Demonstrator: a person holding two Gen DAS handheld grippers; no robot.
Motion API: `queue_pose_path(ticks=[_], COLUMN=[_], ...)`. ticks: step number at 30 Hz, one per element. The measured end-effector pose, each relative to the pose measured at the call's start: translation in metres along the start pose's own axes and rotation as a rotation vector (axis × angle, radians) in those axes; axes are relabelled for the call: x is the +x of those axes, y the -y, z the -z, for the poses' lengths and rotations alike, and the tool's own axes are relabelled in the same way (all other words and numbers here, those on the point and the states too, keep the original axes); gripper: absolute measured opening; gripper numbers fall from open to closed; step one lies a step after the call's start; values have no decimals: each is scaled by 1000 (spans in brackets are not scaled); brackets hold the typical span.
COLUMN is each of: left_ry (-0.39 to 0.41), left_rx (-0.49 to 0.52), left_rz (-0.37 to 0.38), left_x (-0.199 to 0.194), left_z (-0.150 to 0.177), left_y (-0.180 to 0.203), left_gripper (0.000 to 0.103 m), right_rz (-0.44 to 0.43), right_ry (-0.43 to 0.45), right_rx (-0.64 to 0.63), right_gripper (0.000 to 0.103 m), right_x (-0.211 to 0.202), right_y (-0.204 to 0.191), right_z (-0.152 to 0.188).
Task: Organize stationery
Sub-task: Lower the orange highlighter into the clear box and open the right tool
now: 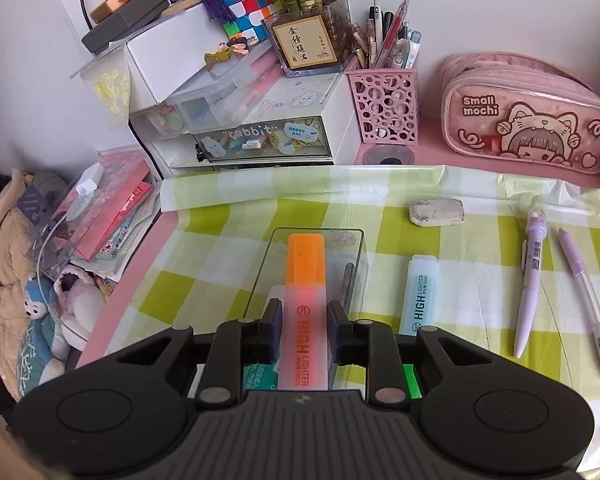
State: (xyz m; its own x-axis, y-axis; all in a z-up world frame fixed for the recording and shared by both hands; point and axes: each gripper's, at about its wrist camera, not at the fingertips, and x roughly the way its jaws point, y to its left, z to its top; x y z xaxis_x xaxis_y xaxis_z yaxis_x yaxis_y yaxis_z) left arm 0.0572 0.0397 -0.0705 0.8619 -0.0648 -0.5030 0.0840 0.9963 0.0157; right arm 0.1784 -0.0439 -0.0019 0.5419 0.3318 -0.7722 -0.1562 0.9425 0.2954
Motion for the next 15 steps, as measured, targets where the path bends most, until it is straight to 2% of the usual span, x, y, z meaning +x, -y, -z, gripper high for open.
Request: queue_pose_path(ticks=[6,15], left_ry=[0,0], left_rx=[0,0], left_rz=[5,5], left_x=[1,1], left_z=[0,0], left_y=[-1,0], left_gripper=[72,72], right_rz=[16,49], right_ry=[-14,36], right_rx=[-16,-75], right_gripper=[18,18], right_x=[3,-2], right_y=[-7,-10], right_z=[0,1])
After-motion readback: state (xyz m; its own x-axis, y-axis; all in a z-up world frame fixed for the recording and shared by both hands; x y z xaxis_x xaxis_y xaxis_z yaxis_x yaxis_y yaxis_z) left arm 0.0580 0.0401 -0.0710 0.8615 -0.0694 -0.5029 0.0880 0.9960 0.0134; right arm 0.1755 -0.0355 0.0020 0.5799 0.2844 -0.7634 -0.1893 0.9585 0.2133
